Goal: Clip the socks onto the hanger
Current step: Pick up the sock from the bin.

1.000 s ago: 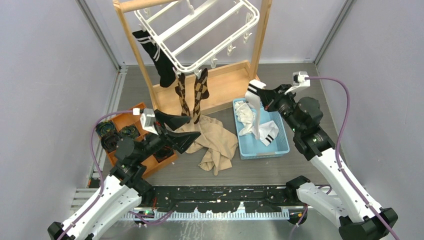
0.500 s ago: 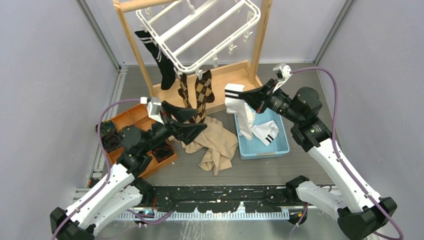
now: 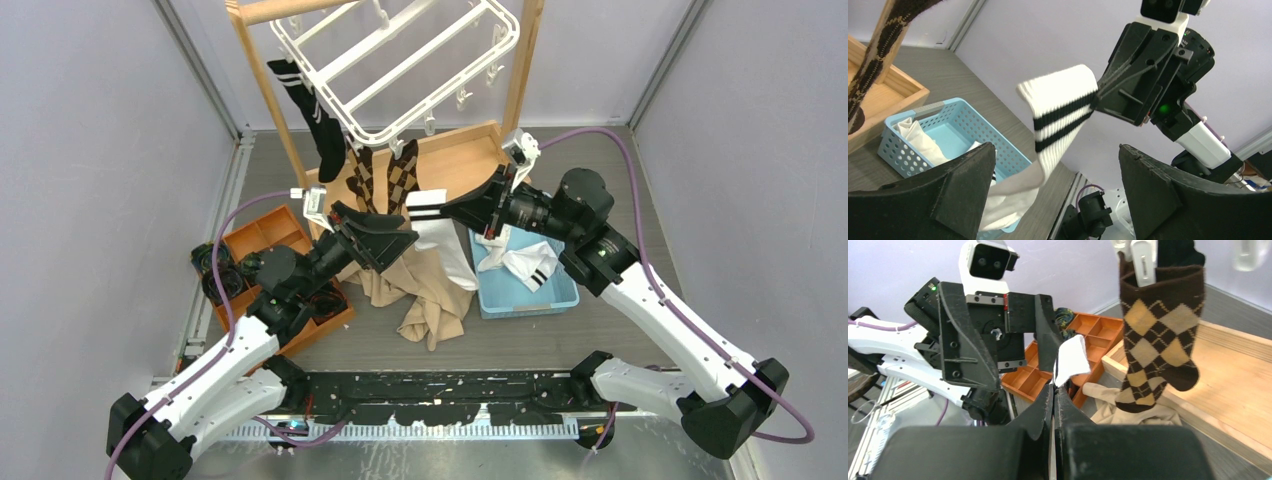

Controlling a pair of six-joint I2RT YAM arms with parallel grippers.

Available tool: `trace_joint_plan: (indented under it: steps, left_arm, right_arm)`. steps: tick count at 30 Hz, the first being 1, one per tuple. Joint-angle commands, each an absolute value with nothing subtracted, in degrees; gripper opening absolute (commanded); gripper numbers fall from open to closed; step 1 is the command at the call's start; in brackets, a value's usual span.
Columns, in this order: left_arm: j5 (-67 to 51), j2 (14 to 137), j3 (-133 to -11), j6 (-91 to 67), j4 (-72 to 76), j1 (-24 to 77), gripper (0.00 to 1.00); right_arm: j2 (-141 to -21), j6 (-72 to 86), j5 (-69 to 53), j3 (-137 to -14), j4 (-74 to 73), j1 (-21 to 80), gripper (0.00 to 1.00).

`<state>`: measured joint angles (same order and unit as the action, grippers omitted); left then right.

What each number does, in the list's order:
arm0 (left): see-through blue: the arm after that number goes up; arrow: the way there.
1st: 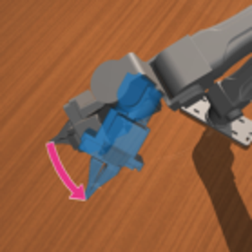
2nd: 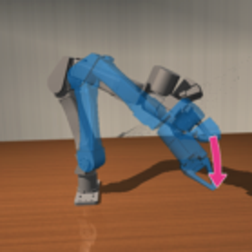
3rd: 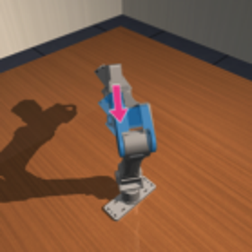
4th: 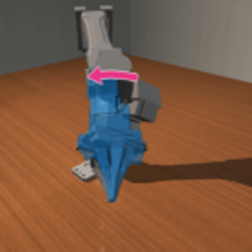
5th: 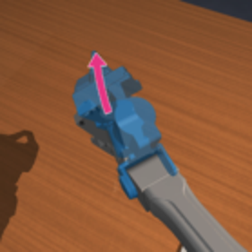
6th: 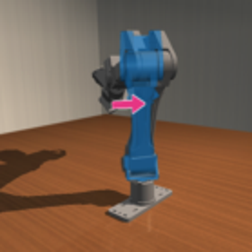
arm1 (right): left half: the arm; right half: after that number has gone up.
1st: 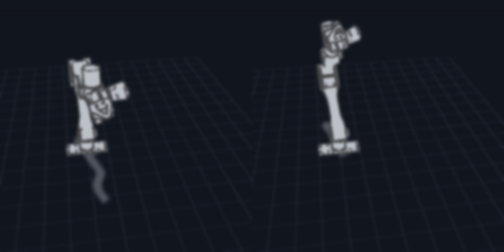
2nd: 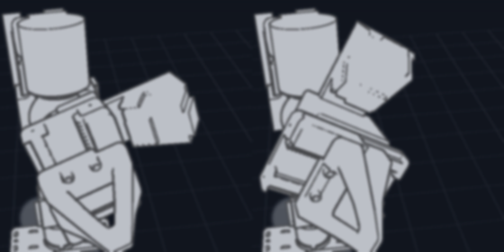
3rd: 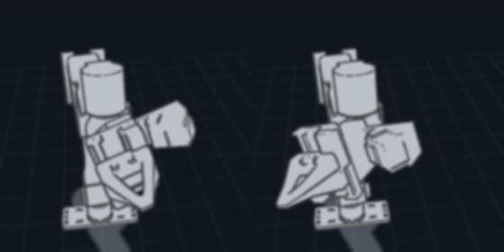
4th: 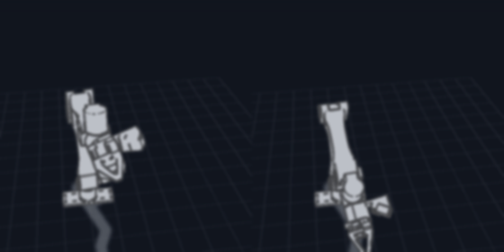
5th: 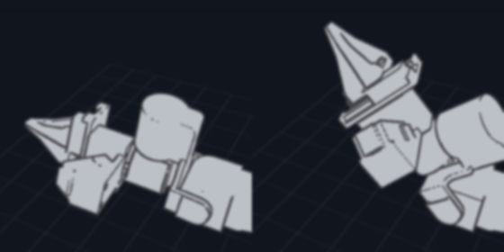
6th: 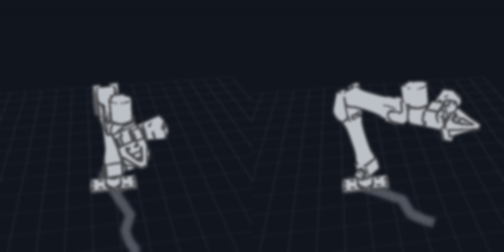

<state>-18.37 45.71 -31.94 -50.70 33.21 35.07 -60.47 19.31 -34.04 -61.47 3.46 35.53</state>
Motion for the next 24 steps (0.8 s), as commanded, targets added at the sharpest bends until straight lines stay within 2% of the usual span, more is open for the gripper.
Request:
trace_joint_plan:
  steps: [1,5,9,10,15,17,21,22,24]
  left_arm:
    - [-16.9,46.3,-32.4,-52.0,36.7,34.8,0.89]
    - [-18.0,47.2,-32.5,-53.1,41.3,34.7,0.78]
    - [-18.3,47.9,-32.7,-53.2,41.9,34.7,0.73]
    - [-18.1,47.9,-32.6,-53.1,42.2,34.7,0.67]
    - [-17.7,47.0,-32.1,-52.0,42.7,34.7,0.15]
    - [-17.9,46.5,-32.1,-50.2,41.4,34.7,0.01]
    - [-23.4,44.4,-32.8,-40.1,37.9,34.7,0.00]
    - [-24.9,43.6,-33.1,-36.4,36.1,34.7,0.00]
    - [-27.0,41.2,-32.9,-29.4,33.0,34.7,0.00]
  right_arm:
    - [-61.5,20.1,-35.5,-64.6,8.1,37.7,0.01]
    - [-62.4,20.2,-35.6,-64.7,8.5,38.6,0.01]
    - [-62.7,20.4,-35.8,-64.6,9.0,38.8,0.01]
    - [-62.6,20.5,-35.8,-64.6,8.9,38.8,0.01]
    - [-62.4,19.7,-35.2,-64.2,7.6,38.8,0.01]
    - [-62.2,19.6,-35.1,-64.0,7.3,38.8,0.01]
    - [-62.1,19.9,-34.6,-64.0,6.4,38.8,0.02]
    - [-62.0,20.3,-33.9,-63.8,6.5,38.8,0.09]
    - [-61.3,20.5,-33.7,-63.0,7.6,38.8,0.30]
